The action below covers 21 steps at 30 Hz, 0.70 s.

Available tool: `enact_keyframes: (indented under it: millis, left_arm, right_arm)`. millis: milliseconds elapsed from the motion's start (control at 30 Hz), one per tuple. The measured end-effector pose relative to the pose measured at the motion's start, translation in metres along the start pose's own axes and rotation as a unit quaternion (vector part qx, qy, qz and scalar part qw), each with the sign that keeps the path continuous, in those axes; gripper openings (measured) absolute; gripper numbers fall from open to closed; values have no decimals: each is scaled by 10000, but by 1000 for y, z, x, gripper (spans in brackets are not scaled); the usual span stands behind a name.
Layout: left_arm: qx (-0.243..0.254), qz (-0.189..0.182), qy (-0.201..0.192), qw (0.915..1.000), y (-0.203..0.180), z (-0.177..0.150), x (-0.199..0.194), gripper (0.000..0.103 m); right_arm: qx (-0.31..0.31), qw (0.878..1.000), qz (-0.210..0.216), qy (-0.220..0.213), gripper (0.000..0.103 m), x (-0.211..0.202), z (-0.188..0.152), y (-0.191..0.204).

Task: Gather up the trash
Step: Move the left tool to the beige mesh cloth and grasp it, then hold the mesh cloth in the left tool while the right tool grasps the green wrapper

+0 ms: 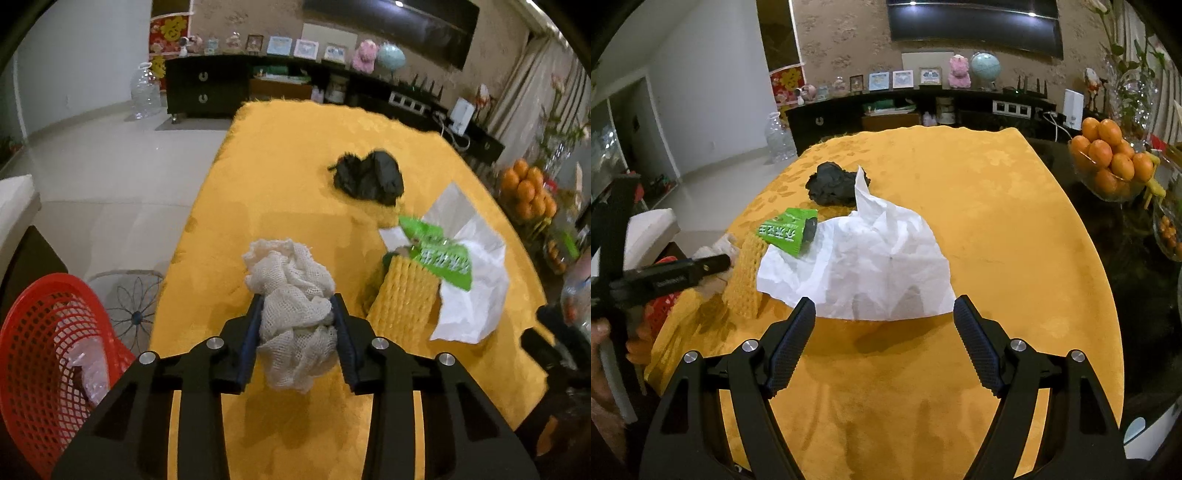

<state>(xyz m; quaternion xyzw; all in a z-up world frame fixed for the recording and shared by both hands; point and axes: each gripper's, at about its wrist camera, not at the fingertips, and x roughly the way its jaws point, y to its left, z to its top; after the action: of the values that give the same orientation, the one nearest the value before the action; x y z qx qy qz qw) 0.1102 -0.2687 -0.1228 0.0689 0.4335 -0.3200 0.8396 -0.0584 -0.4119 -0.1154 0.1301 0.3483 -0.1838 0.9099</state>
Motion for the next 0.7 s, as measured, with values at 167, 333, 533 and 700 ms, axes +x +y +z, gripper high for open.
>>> enact_keyframes:
  millis: [167,333,533,700]
  left_arm:
    - [-5,210,-308,9993,9,4,-22,35]
    - [-43,389,-424,9983,17,6,-30,35]
    - [116,696,-572,9959,19,5,-36,35]
    - [180,783,-601,9949,24,4,-38,35]
  right_arm:
    - [18,10000,82,17,75,1,6,8]
    - [-17,9995,303,-102,75,3,30,30]
    - [138,9988,467,-106,75,27,64,52]
    - [256,9986,455,119,75,62,79,71]
